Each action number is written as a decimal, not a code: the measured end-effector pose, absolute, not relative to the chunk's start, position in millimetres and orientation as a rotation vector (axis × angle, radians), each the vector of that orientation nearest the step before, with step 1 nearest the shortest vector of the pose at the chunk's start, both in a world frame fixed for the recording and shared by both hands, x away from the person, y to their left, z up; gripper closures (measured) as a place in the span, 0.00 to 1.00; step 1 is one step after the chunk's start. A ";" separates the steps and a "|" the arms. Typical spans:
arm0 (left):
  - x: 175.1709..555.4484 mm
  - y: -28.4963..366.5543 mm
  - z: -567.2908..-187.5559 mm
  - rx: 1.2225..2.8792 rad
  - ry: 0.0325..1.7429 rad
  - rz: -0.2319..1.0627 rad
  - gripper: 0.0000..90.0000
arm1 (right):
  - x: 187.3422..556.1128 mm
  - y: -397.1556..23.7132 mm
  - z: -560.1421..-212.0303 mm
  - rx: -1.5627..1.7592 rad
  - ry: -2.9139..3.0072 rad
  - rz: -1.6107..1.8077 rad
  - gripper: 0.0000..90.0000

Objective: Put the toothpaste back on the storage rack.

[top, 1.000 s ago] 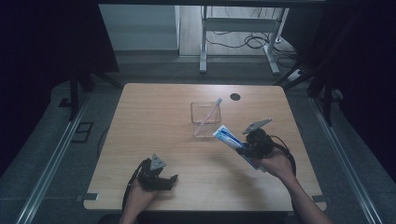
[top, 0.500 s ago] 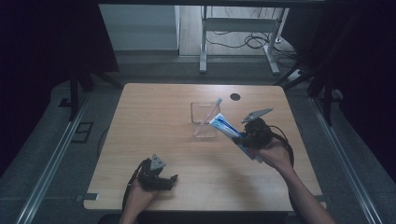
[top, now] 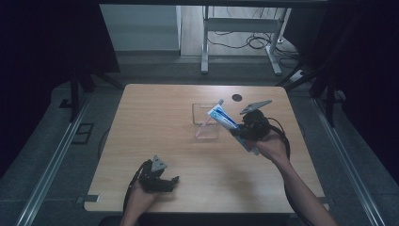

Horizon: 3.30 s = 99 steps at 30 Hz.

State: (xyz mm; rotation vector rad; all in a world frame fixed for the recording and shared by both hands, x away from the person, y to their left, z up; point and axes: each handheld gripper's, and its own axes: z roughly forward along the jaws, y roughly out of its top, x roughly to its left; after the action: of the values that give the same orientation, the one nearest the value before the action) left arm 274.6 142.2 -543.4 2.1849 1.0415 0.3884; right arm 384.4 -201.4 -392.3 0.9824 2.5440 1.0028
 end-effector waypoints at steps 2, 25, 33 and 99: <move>274.6 142.1 -543.4 2.183 1.043 0.388 0.16 | 388.4 -198.2 -391.3 0.978 2.539 1.015 0.80; 274.4 141.9 -543.5 2.179 1.045 0.388 0.16 | 427.9 -155.4 -387.4 0.940 2.526 1.069 0.80; 274.7 142.1 -543.5 2.181 1.041 0.389 0.16 | 440.3 -142.7 -387.8 0.923 2.529 1.088 0.80; 274.5 142.1 -543.3 2.182 1.045 0.386 0.16 | 504.5 -92.9 -423.2 0.862 2.440 1.154 0.80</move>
State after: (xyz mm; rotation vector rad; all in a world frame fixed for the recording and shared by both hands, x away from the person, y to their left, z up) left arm 274.5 142.1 -543.3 2.1820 1.0448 0.3861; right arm 504.5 -92.9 -423.2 0.8619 2.4403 1.1539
